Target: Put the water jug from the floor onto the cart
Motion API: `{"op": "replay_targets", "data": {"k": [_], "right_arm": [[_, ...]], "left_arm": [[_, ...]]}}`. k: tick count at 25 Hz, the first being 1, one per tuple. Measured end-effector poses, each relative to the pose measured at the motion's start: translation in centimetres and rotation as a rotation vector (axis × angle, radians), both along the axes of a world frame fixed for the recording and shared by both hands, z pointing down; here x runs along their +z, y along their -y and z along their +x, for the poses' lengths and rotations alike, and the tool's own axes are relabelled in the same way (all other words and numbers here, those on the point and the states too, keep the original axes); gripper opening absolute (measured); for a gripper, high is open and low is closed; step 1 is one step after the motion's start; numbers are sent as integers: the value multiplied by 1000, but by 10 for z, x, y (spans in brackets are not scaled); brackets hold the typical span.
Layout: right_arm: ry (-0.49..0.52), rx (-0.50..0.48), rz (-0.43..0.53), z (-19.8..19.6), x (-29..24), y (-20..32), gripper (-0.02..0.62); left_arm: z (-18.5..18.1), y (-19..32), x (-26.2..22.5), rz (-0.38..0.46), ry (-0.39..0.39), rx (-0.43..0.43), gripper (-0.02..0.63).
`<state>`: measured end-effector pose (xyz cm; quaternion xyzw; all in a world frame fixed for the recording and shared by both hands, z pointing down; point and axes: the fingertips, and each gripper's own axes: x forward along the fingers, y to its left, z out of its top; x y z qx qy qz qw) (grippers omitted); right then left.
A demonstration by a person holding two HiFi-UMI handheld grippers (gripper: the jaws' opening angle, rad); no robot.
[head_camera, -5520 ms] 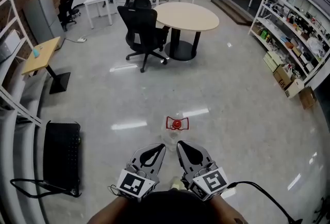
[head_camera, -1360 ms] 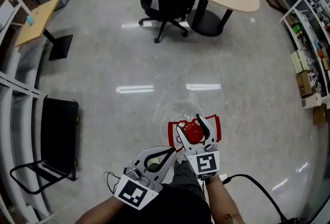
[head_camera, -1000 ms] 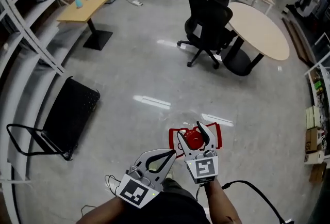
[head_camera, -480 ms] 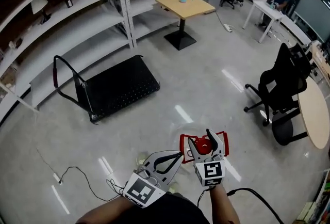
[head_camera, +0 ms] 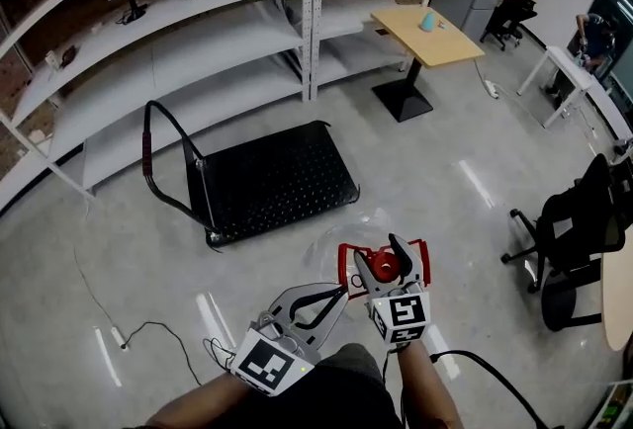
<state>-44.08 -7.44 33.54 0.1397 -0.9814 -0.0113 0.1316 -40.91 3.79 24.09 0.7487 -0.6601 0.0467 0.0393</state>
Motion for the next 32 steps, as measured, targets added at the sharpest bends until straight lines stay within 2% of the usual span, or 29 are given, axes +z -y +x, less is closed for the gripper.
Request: {"op": "replay_targets", "data": {"k": [4,8,16,20,23,26,32], "right_arm": [[14,-78,19,-106,-3,6,299],[23,-151,26,-202,7,29,299],[-10,-311,-6,-377,43,91,298],[-34,-372,-5,-456,72,127,299],[-65,-405,17,-510,109,138,298],[-77,-416,50,-553,156,147,299],[-75,-409,53,-617,273,173,299]], "left_arm": [[-77,-1,3,-9,10,-70,5],[-150,20,18,-18,1,-145,5],[-318,111,34,-57,-7,-305,5],[-391,158,54,-135,-18,-345,5],[-432,178,83,-189,-35,-344,5],[-464,190,117,-182,-54,-334,5],[-514,190,233,-227,-93,-360,5]]}}
